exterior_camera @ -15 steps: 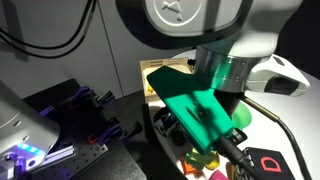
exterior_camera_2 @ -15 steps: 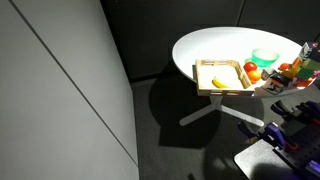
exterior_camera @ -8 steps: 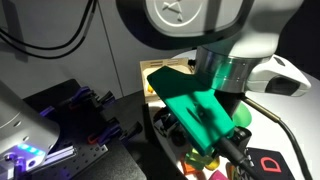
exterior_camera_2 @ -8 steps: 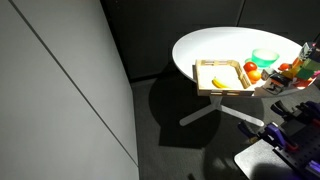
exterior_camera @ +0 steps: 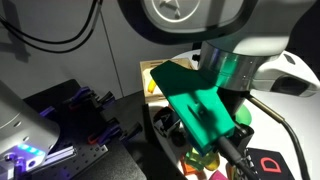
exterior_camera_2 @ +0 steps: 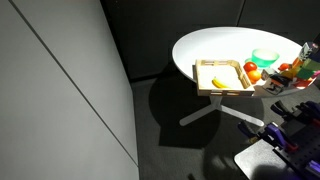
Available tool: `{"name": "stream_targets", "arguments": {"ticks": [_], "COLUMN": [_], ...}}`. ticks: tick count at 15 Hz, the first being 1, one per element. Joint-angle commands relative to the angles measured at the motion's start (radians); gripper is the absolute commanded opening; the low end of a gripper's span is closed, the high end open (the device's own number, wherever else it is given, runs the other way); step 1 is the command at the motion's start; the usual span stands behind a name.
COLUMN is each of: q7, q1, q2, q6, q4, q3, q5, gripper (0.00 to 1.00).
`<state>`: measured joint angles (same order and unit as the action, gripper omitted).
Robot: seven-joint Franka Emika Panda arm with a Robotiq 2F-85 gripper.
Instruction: Put the banana onto the tray
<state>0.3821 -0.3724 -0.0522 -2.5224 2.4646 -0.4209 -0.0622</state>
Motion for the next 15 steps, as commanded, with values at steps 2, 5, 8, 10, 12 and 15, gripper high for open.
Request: {"name": "stream_targets", "arguments": {"ticks": [2, 5, 8, 10, 12, 15], "q7": [0.038, 0.035, 0.024, 0.022, 0.02, 0.01], "q1": [-0.015, -0.01, 0.0, 0.007, 0.019, 0.038], "q2": [0.043, 0.065, 0.097, 0.116, 0.14, 0.18], "q6": [0.046, 0.067, 0.122, 0.162, 0.204, 0.287], "q4": [-0.02, -0.028, -0.036, -0.042, -0.047, -0.052], "q3": [0.014, 0.017, 0.027, 0.037, 0.049, 0.071], "q5": [0.021, 0.013, 0.012, 0.01, 0.006, -0.015], "gripper": [1.0, 1.0, 1.0, 1.0, 1.0, 1.0]}}
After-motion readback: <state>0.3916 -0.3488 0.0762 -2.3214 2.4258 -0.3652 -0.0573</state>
